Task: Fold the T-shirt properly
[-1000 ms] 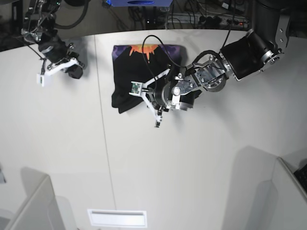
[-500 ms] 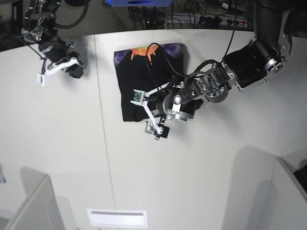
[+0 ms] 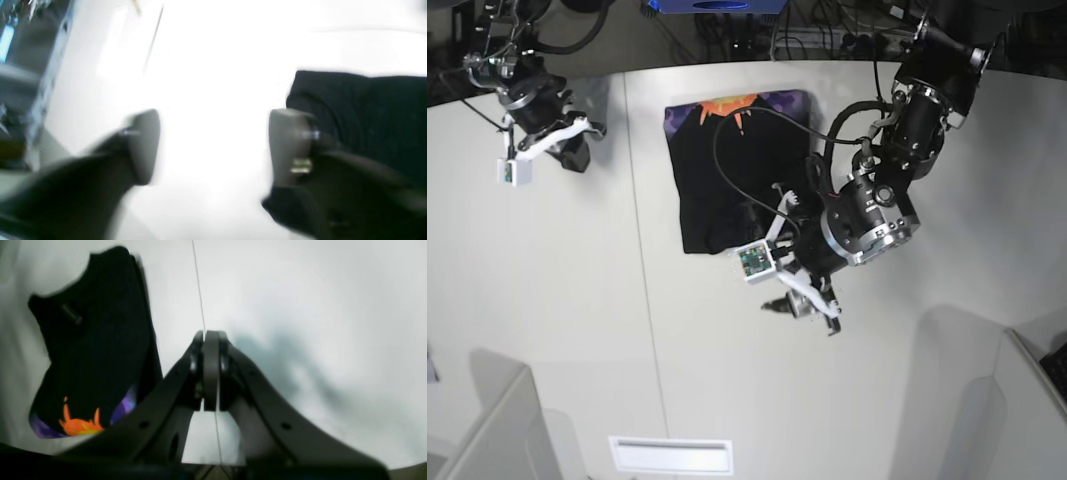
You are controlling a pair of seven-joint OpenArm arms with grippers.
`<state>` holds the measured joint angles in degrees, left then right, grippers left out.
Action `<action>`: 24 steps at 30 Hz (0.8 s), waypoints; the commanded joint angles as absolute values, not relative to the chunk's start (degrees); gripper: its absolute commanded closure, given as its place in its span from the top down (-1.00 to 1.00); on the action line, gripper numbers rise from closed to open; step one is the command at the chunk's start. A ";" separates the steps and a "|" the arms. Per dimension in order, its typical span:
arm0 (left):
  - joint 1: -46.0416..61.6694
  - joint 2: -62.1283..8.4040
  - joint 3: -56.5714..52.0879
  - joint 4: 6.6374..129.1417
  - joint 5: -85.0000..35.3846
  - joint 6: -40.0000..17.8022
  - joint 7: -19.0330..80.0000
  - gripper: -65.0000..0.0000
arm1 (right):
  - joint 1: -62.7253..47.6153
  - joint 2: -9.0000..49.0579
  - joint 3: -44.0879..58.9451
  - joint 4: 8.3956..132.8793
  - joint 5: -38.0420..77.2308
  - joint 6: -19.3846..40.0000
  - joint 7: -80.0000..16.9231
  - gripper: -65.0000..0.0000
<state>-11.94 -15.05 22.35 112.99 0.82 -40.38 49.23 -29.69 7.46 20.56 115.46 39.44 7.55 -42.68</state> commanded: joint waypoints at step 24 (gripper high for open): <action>31.78 -20.26 0.13 113.45 0.84 -35.21 -1.89 -1.00 | -45.67 8.13 21.32 116.09 21.32 32.84 -17.80 -1.00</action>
<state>31.53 -19.77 0.38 112.49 1.65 -35.38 -0.25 -45.10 7.62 20.99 115.07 20.64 32.80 -19.33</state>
